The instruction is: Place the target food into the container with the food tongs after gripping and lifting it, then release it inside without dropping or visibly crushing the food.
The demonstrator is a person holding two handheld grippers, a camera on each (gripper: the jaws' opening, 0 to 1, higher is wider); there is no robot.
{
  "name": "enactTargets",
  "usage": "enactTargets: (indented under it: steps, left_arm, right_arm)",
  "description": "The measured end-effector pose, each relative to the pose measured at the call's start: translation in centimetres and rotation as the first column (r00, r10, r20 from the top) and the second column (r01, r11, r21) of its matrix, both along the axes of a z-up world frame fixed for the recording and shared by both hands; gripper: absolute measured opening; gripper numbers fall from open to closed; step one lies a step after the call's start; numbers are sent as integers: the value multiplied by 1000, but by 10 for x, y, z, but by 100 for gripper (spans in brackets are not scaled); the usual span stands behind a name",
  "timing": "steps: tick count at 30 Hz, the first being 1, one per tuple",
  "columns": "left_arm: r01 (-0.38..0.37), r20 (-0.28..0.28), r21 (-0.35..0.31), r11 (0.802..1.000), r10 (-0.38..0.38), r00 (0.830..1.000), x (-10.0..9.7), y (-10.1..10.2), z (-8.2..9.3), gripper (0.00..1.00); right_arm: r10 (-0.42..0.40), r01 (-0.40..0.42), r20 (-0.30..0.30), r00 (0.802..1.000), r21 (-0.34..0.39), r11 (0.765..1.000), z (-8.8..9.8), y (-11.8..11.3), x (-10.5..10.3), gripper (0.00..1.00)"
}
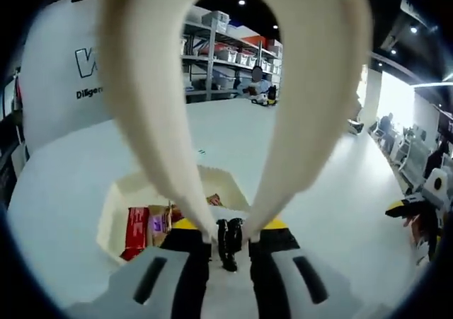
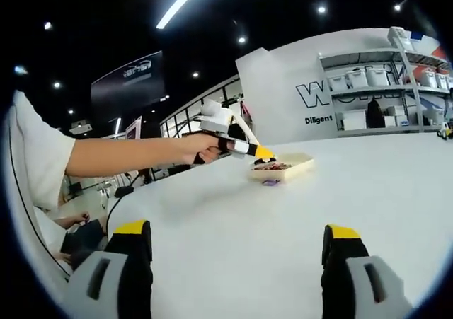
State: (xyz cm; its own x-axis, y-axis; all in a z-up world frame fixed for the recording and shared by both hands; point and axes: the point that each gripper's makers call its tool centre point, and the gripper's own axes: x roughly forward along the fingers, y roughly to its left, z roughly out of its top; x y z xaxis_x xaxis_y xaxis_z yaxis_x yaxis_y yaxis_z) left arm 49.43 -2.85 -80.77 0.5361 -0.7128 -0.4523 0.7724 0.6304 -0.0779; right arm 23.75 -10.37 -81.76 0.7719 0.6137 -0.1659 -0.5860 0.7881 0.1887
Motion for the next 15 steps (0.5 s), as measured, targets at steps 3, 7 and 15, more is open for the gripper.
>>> enactTargets:
  steps: [3,7,15]
  left_arm:
    - [-16,-3,11,1000,16,1000,10,1,-4,18]
    - [-43,5,33,999,43,999,22,5,-11,18]
    - [-32,25,86,996,30,999,32,2,-24,20]
  right_arm:
    - [0,0,5,1000,-6,1000,2,0,0,99]
    - [-8,8,11,1000,-9,1000,3,-2,2,99]
    - [-42,42,10,999,-3,999,4,-10,7,99]
